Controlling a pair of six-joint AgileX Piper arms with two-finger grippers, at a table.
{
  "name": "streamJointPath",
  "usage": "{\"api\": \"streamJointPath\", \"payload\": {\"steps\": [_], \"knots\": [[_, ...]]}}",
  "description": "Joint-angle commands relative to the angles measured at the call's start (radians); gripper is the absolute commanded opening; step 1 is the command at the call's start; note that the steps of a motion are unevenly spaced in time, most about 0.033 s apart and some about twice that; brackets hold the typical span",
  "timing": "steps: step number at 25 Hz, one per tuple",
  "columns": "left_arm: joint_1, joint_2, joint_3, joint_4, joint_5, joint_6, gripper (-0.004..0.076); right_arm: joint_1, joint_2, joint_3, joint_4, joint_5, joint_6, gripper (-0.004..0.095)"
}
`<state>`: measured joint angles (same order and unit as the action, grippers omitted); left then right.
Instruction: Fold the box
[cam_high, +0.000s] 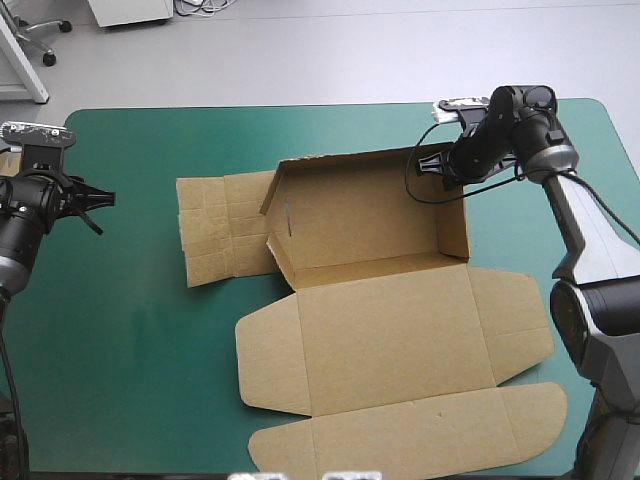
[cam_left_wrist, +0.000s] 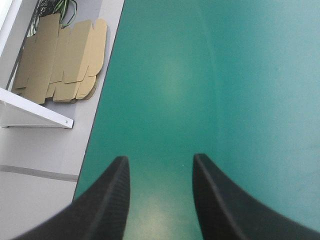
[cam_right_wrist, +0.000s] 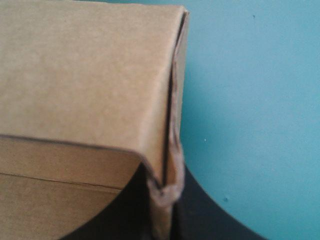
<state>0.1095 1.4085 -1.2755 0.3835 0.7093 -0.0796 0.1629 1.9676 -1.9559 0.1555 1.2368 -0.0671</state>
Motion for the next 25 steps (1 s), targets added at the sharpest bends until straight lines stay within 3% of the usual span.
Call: {"api": "streamJointPath", "payload": {"steps": [1, 5, 9, 11, 14, 16, 25], "knots": [[0.002, -0.029, -0.028, -0.014, -0.044, 0.020, 0.0299, -0.008, -0.040, -0.039, -0.008, -0.032, 0.008, -0.0031], [0.002, -0.029, -0.028, -0.032, -0.044, 0.026, 0.0299, -0.008, -0.031, -0.048, -0.006, -0.039, 0.020, -0.0027], [0.002, -0.029, -0.028, -0.032, -0.044, 0.026, 0.0299, -0.008, -0.023, -0.048, -0.004, -0.069, 0.028, 0.0103], [0.002, -0.029, -0.028, -0.032, -0.044, 0.026, 0.0299, -0.008, -0.020, -0.048, -0.006, -0.111, 0.026, 0.0230], [0.002, -0.029, -0.028, -0.032, -0.047, 0.028, 0.0299, -0.008, -0.020, -0.048, -0.007, -0.171, 0.010, 0.0601], [0.002, -0.029, -0.028, -0.032, -0.050, 0.028, 0.0299, -0.008, -0.020, -0.048, -0.007, -0.167, 0.005, 0.0707], [0.002, -0.029, -0.028, -0.032, -0.048, 0.028, 0.0299, -0.008, -0.049, -0.087, -0.011, -0.020, -0.012, 0.0724]]}}
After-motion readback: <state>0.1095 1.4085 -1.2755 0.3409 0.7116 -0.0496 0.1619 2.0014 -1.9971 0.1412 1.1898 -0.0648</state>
